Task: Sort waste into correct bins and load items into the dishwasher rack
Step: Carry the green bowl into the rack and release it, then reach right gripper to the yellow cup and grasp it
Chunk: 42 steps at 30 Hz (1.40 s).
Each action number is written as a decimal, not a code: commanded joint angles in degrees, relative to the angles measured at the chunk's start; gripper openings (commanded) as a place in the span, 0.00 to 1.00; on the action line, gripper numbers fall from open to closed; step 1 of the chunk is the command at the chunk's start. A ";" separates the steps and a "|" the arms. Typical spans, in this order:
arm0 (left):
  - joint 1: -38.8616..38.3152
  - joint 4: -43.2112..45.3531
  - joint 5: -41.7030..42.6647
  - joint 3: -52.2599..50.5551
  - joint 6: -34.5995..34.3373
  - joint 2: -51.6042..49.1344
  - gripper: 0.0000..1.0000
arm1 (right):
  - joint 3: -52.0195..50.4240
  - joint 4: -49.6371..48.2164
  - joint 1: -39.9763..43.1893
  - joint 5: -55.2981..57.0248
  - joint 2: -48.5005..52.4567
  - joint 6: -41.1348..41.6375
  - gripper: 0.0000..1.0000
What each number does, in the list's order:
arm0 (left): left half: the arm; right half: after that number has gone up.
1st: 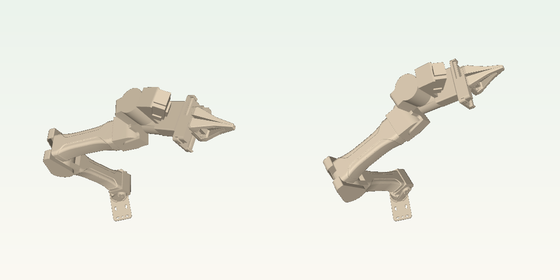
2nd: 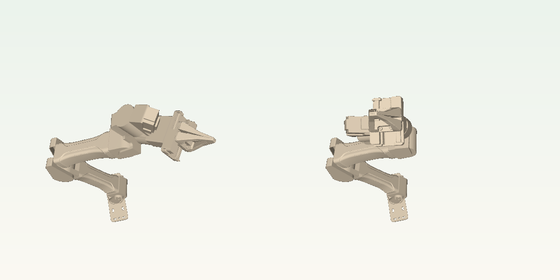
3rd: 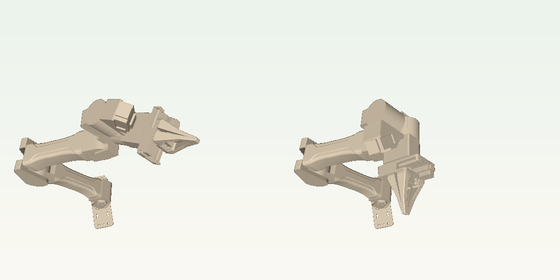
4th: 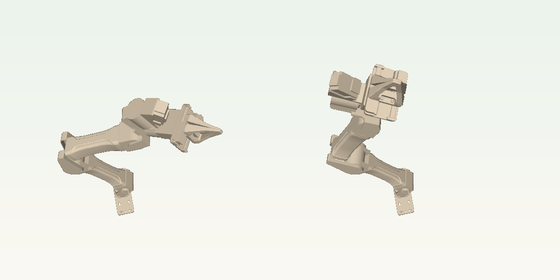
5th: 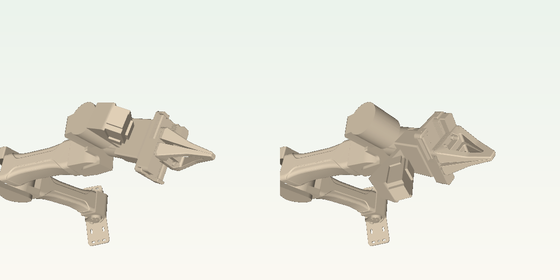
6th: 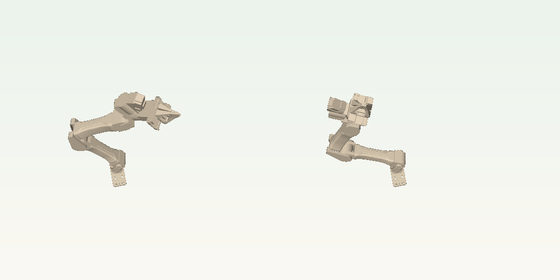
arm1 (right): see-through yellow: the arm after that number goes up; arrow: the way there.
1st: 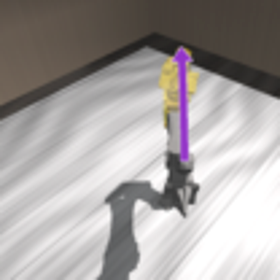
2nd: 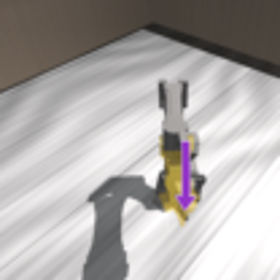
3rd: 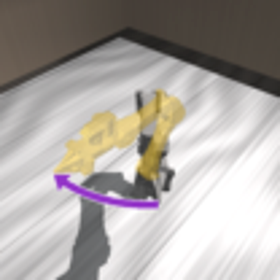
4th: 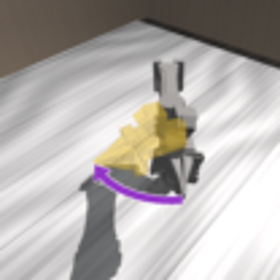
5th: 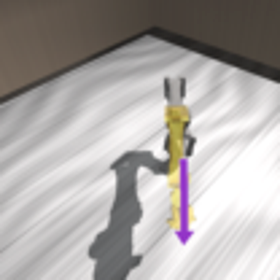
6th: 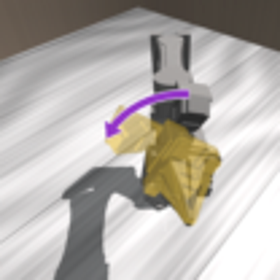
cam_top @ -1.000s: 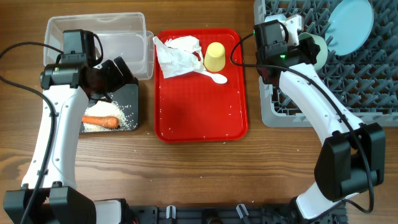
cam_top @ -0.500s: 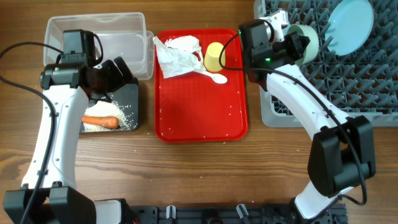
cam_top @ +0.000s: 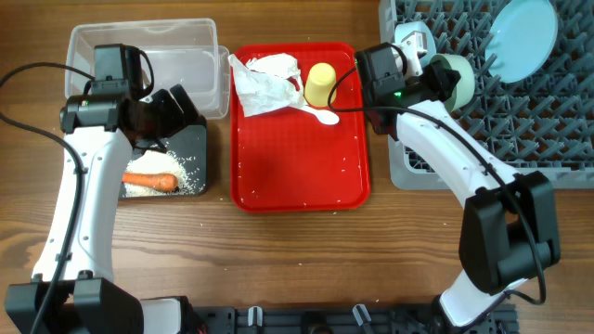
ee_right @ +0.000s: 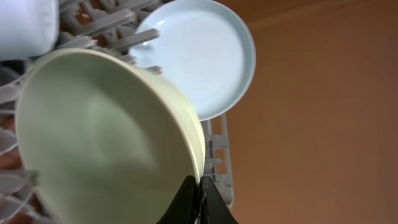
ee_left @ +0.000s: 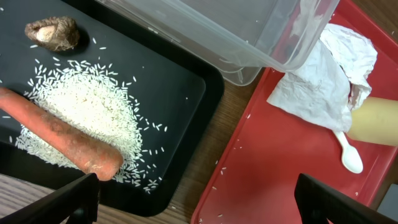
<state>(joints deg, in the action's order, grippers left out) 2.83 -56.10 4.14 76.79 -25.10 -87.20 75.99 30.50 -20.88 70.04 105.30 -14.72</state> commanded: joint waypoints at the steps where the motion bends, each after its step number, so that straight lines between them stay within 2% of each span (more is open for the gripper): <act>1: -0.11 0.13 -0.79 0.76 0.70 0.42 1.00 | -0.66 2.01 -1.90 -5.84 1.27 1.22 0.06; 3: -0.11 0.13 -0.79 0.76 0.70 0.42 1.00 | -0.63 2.45 -3.87 -5.84 1.20 1.20 0.64; 4: -0.11 0.13 -0.79 0.76 0.72 0.42 1.00 | -0.63 2.45 -4.61 -5.84 1.18 1.20 0.75; 5: -0.11 0.13 -0.79 0.76 0.72 0.42 1.00 | -0.63 2.62 -5.60 -5.81 0.92 1.22 0.80; 8: -0.11 0.13 -0.79 0.76 0.70 0.42 1.00 | -0.61 2.56 -6.60 -5.84 -0.92 1.29 0.86; 11: -0.11 0.13 -0.79 0.76 0.70 0.42 1.00 | 0.31 -0.33 -6.60 -6.12 -6.91 1.40 0.91; 12: -0.11 0.13 -0.79 0.76 0.70 0.42 1.00 | 1.18 -1.09 -6.86 -11.37 -9.60 2.58 0.91; 13: -0.11 0.13 -0.79 0.76 0.72 0.42 1.00 | 1.86 -0.24 -7.39 -16.92 -11.19 4.92 0.91; 16: -0.09 0.13 -0.79 0.76 0.72 0.42 1.00 | 2.62 2.51 -10.69 -56.70 -16.76 18.21 0.91; 17: -0.11 0.13 -0.79 0.76 0.72 0.42 1.00 | 2.60 2.73 -10.82 -68.30 -16.79 22.60 0.96; 18: -0.11 0.13 -0.79 0.76 0.72 0.42 1.00 | 2.32 2.99 -10.82 -76.43 -16.63 24.57 1.00; 20: -0.11 0.13 -0.79 0.76 0.72 0.42 1.00 | 2.32 3.02 -10.82 -84.87 -16.55 27.93 1.00; 23: -0.09 0.13 -0.79 0.76 0.70 0.42 1.00 | 2.43 2.14 -10.51 -78.09 -16.52 25.24 1.00; 27: -0.09 0.13 -0.79 0.76 0.72 0.42 1.00 | 6.88 5.35 -5.53 -76.04 -16.24 28.33 0.96; 32: -0.11 0.13 -0.79 0.76 0.72 0.42 1.00 | 28.24 13.03 -2.34 -68.85 -6.93 23.63 0.95; 34: -0.09 0.13 -0.79 0.76 0.72 0.42 1.00 | 31.95 13.05 -2.34 -68.81 -1.36 22.75 0.96; 37: -0.11 3.10 0.68 0.76 0.68 0.42 1.00 | 32.98 14.27 -2.14 -70.55 5.38 24.11 0.96; 42: -0.11 5.57 3.80 0.76 0.68 0.35 1.00 | 32.98 17.46 1.51 -72.08 3.37 25.42 1.00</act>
<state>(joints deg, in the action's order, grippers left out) 2.83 -51.57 5.06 76.79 -25.10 -87.20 108.12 46.74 -21.93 -0.60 111.79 9.45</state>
